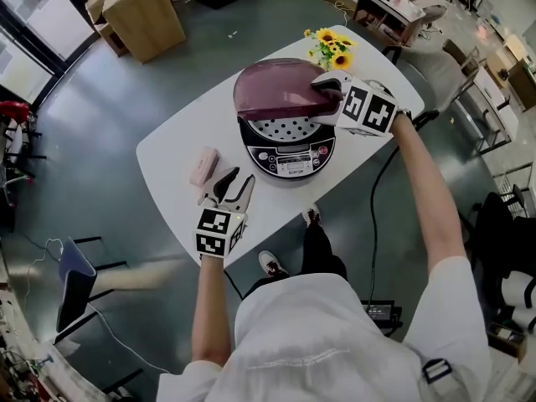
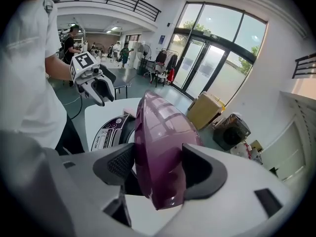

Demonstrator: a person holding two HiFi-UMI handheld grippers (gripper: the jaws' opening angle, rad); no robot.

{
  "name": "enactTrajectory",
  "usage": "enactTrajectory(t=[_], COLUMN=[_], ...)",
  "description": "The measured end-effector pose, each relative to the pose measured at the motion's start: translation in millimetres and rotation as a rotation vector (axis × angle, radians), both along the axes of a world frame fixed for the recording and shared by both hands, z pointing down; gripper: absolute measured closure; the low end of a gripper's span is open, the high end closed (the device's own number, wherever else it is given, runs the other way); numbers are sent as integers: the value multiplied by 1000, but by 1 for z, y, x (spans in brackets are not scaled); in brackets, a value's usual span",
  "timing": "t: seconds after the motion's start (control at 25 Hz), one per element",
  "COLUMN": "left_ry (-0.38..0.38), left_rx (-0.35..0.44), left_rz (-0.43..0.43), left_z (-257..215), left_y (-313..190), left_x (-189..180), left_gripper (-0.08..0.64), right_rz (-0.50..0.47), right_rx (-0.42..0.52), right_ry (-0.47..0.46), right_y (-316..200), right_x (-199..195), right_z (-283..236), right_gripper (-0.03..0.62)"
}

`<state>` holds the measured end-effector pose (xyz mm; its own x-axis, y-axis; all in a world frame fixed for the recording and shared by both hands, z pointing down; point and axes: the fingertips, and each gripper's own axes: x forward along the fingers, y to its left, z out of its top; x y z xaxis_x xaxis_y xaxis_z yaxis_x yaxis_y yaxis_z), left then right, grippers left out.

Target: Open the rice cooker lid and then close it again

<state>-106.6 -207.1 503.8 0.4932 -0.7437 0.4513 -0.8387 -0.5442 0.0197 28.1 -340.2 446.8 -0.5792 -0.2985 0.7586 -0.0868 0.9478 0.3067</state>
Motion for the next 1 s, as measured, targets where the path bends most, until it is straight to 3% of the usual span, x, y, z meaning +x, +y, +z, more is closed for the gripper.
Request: enactTrajectory(t=[1.0], left_ry=[33], left_rx=[-52], left_rz=[-43], left_z=[17], left_y=[12], left_x=[-3], left_gripper=[410], right_rz=[20], right_rx=[-153], right_ry=[-16], right_y=[34], right_x=[6], right_z=[77], right_gripper=[290])
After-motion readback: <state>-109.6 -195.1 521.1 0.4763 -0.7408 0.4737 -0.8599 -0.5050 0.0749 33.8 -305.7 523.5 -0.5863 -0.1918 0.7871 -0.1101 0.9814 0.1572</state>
